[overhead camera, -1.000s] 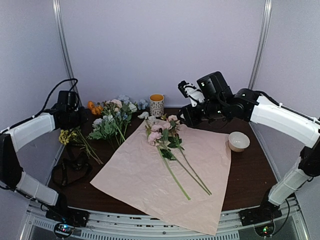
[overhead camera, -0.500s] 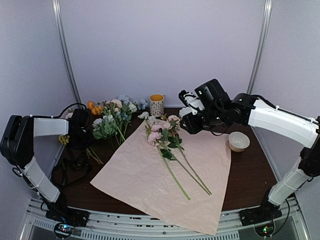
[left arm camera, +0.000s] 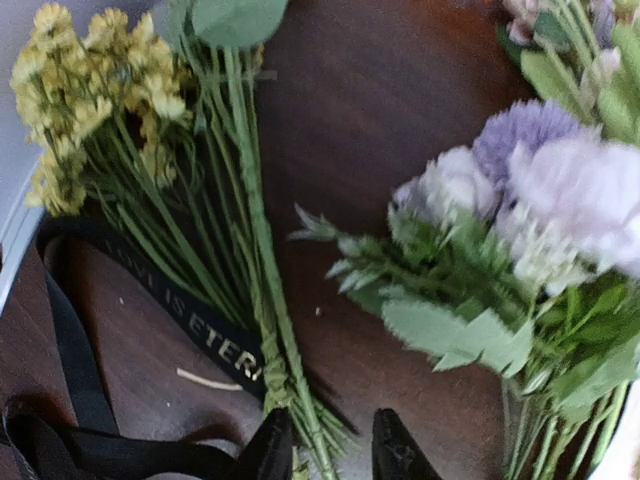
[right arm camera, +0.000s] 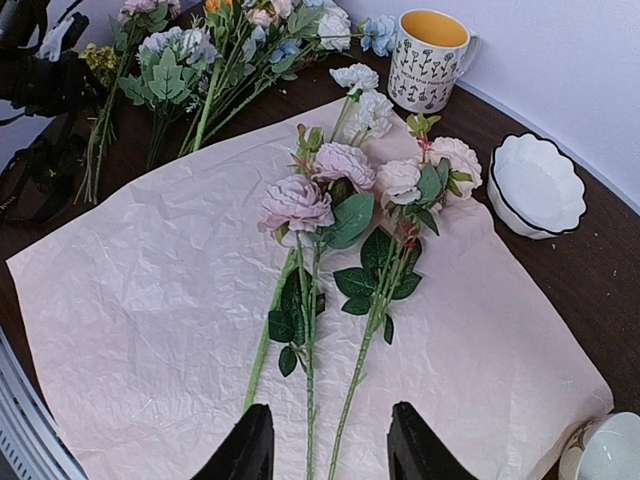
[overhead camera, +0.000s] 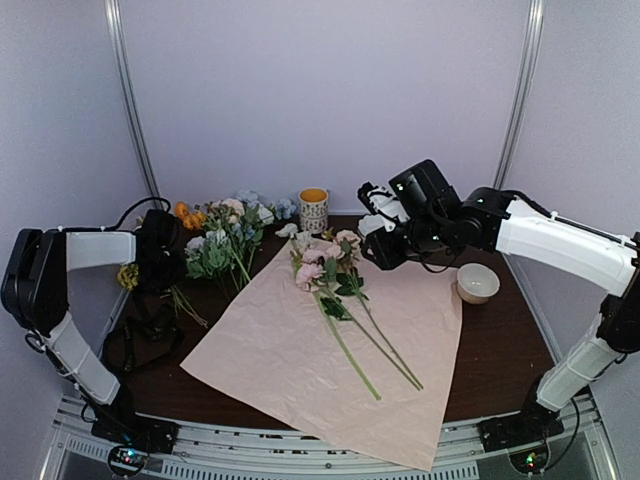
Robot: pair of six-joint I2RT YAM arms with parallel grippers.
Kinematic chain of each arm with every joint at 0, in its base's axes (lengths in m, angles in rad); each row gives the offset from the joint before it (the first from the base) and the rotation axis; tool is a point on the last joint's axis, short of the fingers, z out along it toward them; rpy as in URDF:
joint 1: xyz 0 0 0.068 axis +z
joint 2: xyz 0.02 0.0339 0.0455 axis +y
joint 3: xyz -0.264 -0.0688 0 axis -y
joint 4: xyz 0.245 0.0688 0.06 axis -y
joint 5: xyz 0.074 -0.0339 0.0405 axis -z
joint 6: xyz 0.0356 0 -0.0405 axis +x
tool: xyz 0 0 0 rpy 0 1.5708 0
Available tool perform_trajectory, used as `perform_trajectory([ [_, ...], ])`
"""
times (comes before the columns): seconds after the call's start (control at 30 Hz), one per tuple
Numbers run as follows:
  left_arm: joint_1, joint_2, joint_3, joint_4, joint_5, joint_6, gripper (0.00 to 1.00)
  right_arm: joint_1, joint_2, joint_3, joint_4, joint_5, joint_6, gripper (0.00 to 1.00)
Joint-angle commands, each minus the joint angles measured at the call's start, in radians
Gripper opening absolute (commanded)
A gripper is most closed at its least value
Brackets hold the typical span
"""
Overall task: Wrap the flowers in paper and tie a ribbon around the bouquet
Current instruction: Pick up the fake flower from the center of the board.
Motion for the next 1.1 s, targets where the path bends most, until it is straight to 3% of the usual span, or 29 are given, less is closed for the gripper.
perform_trajectory([
  [0.0,0.070,0.007,0.097,-0.011,-0.041,0.043,0.35,0.008,-0.001,-0.001,-0.014,0.031,-0.010,0.40],
  [0.33,0.167,0.288,0.345,-0.074,0.071,0.101,0.53,0.008,0.001,0.001,-0.032,0.045,-0.014,0.40],
  [0.43,0.172,0.363,0.418,-0.122,0.082,0.114,0.54,0.008,0.001,0.001,-0.044,0.051,-0.017,0.40],
  [0.63,0.195,0.390,0.443,-0.122,0.109,0.082,0.48,0.007,0.000,-0.008,-0.052,0.064,-0.023,0.40],
  [0.97,0.196,0.422,0.490,-0.146,0.101,0.112,0.16,0.007,0.013,0.020,-0.067,0.068,-0.049,0.40],
  [1.07,0.201,0.437,0.510,-0.159,0.106,0.114,0.15,0.007,0.011,0.025,-0.077,0.080,-0.058,0.40],
])
